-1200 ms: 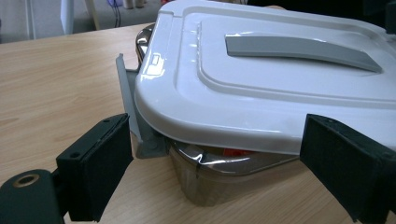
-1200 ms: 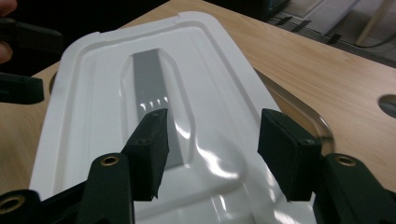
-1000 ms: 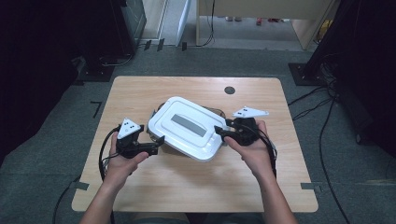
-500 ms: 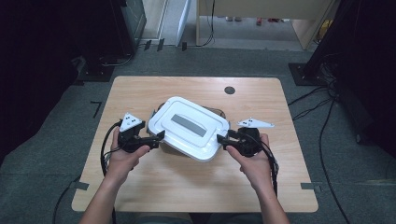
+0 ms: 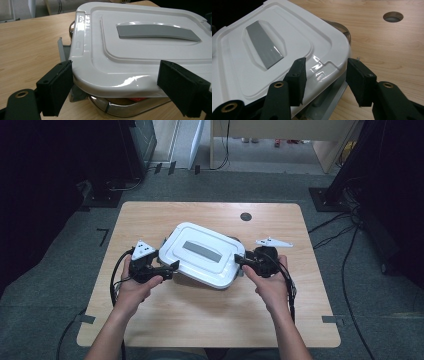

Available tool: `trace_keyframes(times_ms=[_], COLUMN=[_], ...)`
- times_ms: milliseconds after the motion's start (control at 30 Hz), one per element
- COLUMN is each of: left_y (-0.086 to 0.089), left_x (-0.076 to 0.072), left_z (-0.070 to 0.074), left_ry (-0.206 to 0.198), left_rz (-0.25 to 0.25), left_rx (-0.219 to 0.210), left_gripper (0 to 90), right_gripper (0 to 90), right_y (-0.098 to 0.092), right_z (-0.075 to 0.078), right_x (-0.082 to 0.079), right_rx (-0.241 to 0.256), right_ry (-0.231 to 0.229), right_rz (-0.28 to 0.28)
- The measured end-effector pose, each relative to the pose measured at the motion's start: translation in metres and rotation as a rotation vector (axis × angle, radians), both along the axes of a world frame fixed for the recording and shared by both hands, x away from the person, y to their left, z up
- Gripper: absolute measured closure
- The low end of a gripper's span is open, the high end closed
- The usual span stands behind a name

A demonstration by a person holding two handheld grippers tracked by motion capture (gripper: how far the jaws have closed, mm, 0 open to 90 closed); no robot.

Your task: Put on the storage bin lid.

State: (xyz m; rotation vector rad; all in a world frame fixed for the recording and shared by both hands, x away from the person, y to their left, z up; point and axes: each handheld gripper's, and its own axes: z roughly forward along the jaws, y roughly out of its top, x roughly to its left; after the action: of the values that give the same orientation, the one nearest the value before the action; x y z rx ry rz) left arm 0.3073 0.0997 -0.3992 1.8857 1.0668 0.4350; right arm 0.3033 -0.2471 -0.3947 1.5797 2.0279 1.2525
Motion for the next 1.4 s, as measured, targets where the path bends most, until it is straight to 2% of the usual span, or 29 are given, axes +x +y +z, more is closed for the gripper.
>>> trace_keyframes(times_ms=[133, 267, 333, 400, 467, 567, 733, 900, 1000, 1100, 1200, 1267, 1400], left_y=[0.001, 0.002, 0.003, 0.003, 0.002, 0.003, 0.006, 0.007, 0.007, 0.006, 0.004, 0.004, 0.004], left_x=[-0.002, -0.002, -0.001, 0.0, 0.0, -0.001, -0.001, -0.003, -0.004, -0.005, -0.007, -0.007, -0.007], left_z=[0.0, 0.0, 0.0, -0.001, -0.001, -0.001, -0.001, 0.0, 0.0, 0.0, -0.002, -0.003, -0.004], left_ry=[0.006, 0.0, 0.0, 0.001, 0.006, 0.005, 0.007, 0.005, 0.006, 0.005, 0.004, 0.006, 0.006], left_rz=[-0.012, -0.006, 0.001, 0.002, 0.0, -0.005, -0.008, -0.017, -0.027, -0.039, -0.046, -0.063, -0.05], left_rx=[0.0, 0.0, -0.006, -0.008, -0.016, -0.013, -0.012, -0.019, -0.021, -0.021, -0.009, -0.009, -0.003], left_gripper=[13.5, 13.5, 13.6, 13.5, 13.5, 13.5, 13.5, 13.5, 13.5, 13.5, 13.5, 12.6, 13.5], right_gripper=[51.2, 49.1, 45.3, 39.2, 37.0, 42.7, 52.7, 58.4, 58.6, 58.9, 60.9, 61.1, 51.7], right_y=[-0.002, 0.001, 0.005, 0.008, 0.012, 0.016, 0.012, 0.01, 0.008, 0.007, 0.007, 0.005, 0.003], right_z=[0.001, 0.002, 0.003, 0.003, 0.002, -0.002, -0.004, -0.003, -0.004, -0.004, -0.005, -0.007, -0.007], right_x=[0.001, -0.002, -0.005, -0.005, -0.002, 0.004, 0.012, 0.022, 0.031, 0.039, 0.049, 0.052, 0.049], right_rx=[-0.031, -0.024, -0.019, -0.021, -0.024, -0.043, -0.035, -0.044, -0.033, -0.047, -0.074, -0.075, -0.057], right_ry=[-0.011, -0.018, -0.016, -0.013, -0.009, -0.002, -0.024, -0.045, -0.052, -0.065, -0.054, -0.042, -0.033], right_rz=[-0.014, -0.005, -0.004, -0.018, -0.042, -0.087, -0.122, -0.108, -0.079, -0.038, -0.018, -0.01, -0.002])
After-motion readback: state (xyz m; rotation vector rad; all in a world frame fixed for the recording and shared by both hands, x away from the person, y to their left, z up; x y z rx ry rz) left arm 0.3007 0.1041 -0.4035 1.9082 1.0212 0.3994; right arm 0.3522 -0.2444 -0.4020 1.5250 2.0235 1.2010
